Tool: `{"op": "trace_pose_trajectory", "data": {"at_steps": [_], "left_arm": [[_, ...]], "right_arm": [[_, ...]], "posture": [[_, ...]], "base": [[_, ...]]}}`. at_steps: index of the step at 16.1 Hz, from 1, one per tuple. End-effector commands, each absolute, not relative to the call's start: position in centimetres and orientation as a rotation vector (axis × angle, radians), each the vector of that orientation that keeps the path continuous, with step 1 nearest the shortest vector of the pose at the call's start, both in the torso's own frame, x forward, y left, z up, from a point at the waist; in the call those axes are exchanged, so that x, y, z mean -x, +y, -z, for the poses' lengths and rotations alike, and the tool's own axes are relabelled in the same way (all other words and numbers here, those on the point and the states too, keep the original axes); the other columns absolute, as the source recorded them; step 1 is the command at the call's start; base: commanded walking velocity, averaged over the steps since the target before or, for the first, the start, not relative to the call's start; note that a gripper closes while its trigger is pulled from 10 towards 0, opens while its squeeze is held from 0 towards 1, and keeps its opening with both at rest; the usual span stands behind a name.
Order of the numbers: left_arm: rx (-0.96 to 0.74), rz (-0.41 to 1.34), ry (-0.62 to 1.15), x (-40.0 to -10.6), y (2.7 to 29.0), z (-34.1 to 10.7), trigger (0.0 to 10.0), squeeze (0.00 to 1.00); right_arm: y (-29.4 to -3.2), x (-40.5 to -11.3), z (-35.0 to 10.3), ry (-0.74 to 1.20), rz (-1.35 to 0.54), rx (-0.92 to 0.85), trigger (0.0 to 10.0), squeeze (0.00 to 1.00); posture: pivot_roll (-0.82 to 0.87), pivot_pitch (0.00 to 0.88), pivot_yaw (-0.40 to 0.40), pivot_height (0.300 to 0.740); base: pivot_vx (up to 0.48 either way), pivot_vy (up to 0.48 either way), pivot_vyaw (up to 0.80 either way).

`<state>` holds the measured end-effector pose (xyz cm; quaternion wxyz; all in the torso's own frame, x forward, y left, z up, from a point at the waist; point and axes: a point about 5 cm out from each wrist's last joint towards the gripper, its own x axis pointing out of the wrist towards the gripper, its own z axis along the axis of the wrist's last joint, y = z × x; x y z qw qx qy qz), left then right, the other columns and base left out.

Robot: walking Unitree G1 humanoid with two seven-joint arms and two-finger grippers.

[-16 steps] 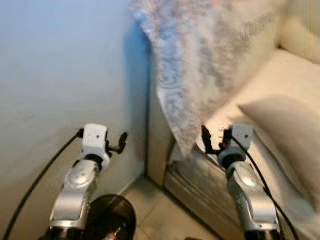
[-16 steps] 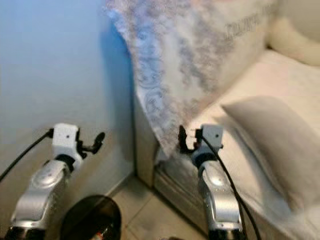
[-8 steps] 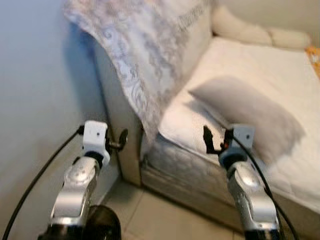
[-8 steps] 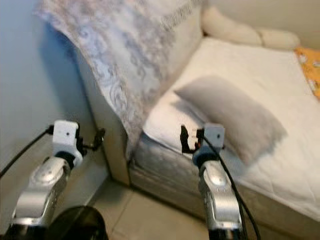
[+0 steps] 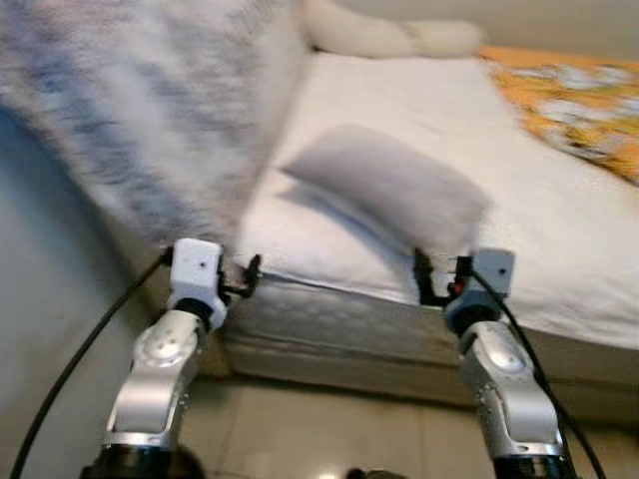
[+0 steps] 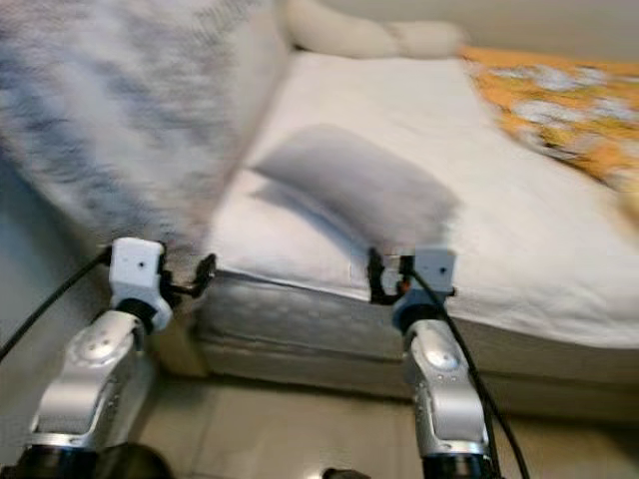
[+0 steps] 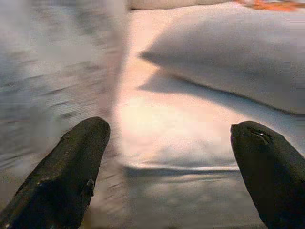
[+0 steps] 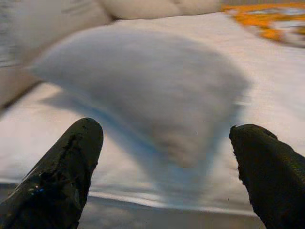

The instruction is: Clean up the room

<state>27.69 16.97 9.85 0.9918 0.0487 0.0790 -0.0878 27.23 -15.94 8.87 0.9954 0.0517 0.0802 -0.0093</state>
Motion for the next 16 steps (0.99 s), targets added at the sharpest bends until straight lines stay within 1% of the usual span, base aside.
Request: {"op": "trace_pose_trajectory", "data": {"at_steps": [1, 2, 4, 8, 11, 16], "left_arm": [[-0.105, 0.172, 0.144, -27.69, 16.86, -10.22, 10.0, 0.0], [-0.106, 0.184, 0.136, -27.68, 16.7, -10.23, 10.0, 0.0], [-0.071, 0.169, 0.123, -27.75, 16.83, -10.35, 10.0, 0.0], [-0.081, 0.178, 0.106, -27.87, 16.84, -10.6, 10.0, 0.0], [-0.075, 0.185, 0.114, -27.98, 16.71, -10.49, 10.0, 0.0], [-0.083, 0.181, 0.119, -28.09, 16.69, -10.34, 10.0, 0.0]], "right_arm": [[-16.02, -27.43, -9.34, 0.144, 0.024, -0.098, 10.0, 0.0], [-16.06, -27.43, -9.34, 0.142, 0.024, -0.095, 10.0, 0.0], [-16.3, -27.5, -9.36, 0.14, 0.039, -0.051, 10.0, 0.0], [-16.3, -27.68, -9.17, 0.157, 0.04, -0.079, 10.0, 0.0], [-16.34, -27.95, -9.3, 0.148, 0.039, -0.059, 10.0, 0.0], [-16.42, -28.3, -9.52, 0.148, 0.017, -0.005, 10.0, 0.0]], "posture": [[0.09, 0.0, 0.006, 0.74], [0.09, 0.0, 0.007, 0.74], [0.09, 0.0, 0.006, 0.74], [0.09, 0.0, 0.003, 0.74], [0.09, 0.0, 0.004, 0.74], [0.08, 0.0, 0.004, 0.74]], "base": [[0.0, -0.398, 0.0], [0.0, -0.341, 0.0], [0.0, 0.0, 0.0], [0.0, 0.0, 0.0], [0.279, 0.0, -0.7], [0.322, 0.0, 0.0]]}}
